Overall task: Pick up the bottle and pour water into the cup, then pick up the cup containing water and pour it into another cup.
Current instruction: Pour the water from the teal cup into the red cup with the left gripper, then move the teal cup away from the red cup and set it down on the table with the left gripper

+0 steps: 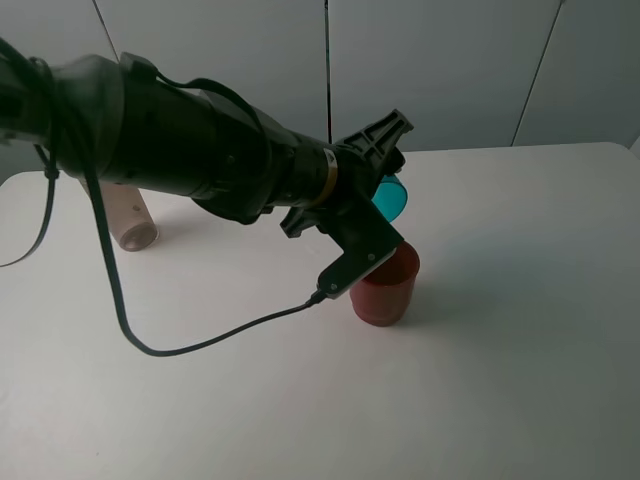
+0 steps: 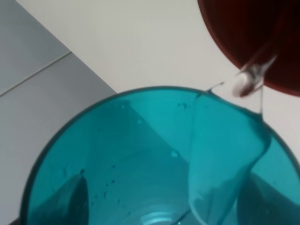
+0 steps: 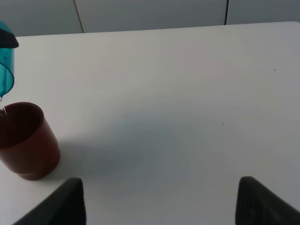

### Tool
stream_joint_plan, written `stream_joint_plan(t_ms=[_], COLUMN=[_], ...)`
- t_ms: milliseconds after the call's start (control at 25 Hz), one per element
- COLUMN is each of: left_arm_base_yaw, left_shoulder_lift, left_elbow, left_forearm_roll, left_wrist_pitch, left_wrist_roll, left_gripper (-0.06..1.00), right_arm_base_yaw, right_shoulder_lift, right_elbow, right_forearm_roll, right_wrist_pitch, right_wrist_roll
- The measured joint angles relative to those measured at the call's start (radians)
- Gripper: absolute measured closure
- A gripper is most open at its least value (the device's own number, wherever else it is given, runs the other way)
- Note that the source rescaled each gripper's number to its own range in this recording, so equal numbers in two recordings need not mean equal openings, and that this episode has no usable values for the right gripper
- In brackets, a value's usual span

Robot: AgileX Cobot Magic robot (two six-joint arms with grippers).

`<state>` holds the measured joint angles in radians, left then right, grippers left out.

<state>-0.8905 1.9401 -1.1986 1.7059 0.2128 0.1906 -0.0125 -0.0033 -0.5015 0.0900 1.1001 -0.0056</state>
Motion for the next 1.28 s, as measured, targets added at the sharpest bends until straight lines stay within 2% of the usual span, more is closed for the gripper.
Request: stream_joint_plan(t_ms=[320, 920, 1040, 1280], left_arm_base_yaw=[-0.002, -0.011, -0.011, -0.011], left_shoulder_lift=[0.0, 0.0, 0.0, 0.0], left_elbow=[0.0, 0.0, 0.0, 0.0], left_forearm_roll=[0.029, 0.032, 0.033, 0.033], left_wrist_pitch=[0.024, 0.024, 0.028, 0.056], left_wrist_roll=[-0.002, -0.007, -0.055, -0.215], left_gripper=[0.84, 0.84, 0.84, 0.84], right_arm_base_yaw=[0.0, 0.0, 0.0, 0.0], right_shoulder_lift=[0.0, 0.0, 0.0, 0.0], right_elbow=[0.0, 0.0, 0.0, 0.0], right_forearm_roll=[0.0, 0.0, 0.0, 0.0], right_wrist_pitch=[0.0, 0.0, 0.0, 0.0], right_wrist_roll=[0.006, 0.0, 0.0, 0.0])
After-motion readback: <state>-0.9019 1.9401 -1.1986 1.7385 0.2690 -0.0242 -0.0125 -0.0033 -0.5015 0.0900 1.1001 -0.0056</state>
